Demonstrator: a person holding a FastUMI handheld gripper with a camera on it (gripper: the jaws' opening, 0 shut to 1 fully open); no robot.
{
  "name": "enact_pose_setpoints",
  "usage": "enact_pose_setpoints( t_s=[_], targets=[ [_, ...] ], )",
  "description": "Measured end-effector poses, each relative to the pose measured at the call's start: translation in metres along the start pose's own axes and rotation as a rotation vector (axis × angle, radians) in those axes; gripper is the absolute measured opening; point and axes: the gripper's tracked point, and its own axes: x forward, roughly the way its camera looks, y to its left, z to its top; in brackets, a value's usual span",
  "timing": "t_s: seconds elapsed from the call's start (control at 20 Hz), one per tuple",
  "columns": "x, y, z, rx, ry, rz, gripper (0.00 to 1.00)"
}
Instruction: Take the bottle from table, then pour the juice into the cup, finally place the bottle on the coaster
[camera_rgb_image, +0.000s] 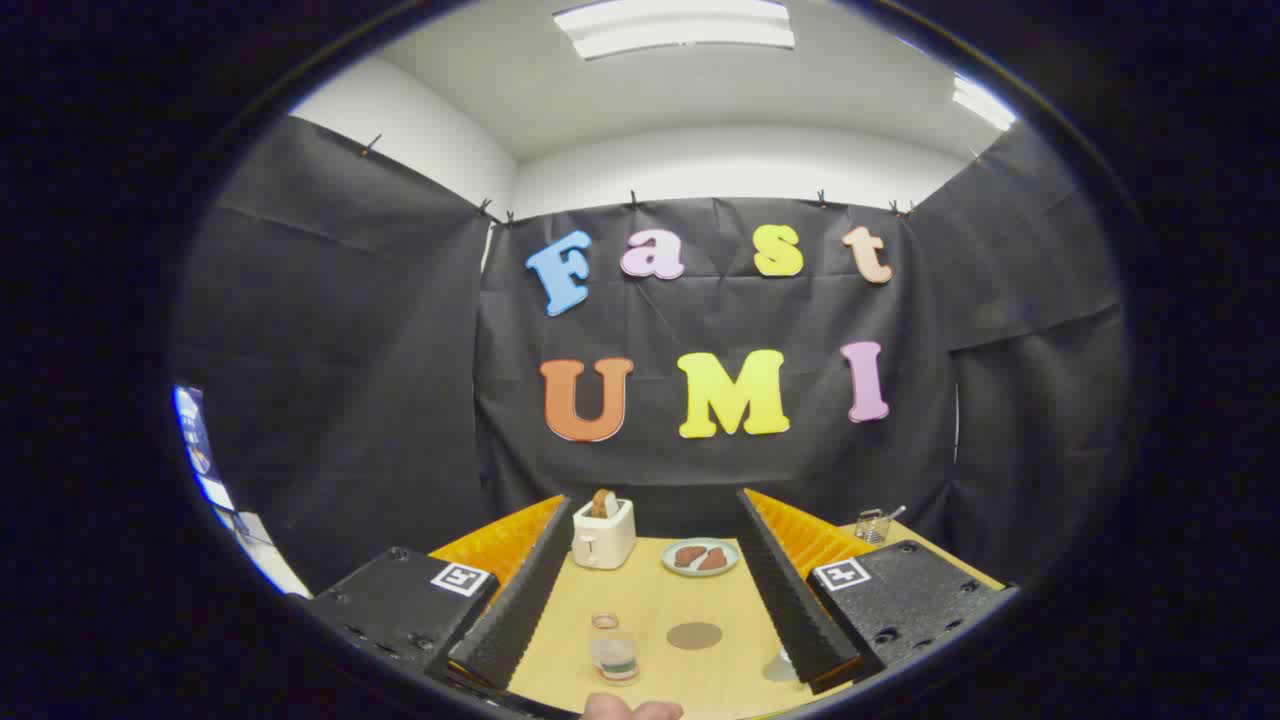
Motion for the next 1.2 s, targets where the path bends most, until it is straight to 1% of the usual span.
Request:
enact_pose_setpoints(
  t_s=[0.2, 0.4, 0.75, 1.2],
  targets=[
    [-0.001, 0.012, -0.004, -0.026, 0.009, 0.007, 1.00],
    [-0.006, 0.013, 0.002, -0.035, -0.007, 0.004, 1.00],
    [-0.006, 0.007, 0.001, 0.005, -0.008, 0.003, 1.00],
    [-0.007, 0.008, -0.006, -0.009, 0.010, -0.004, 1.00]
  ],
)
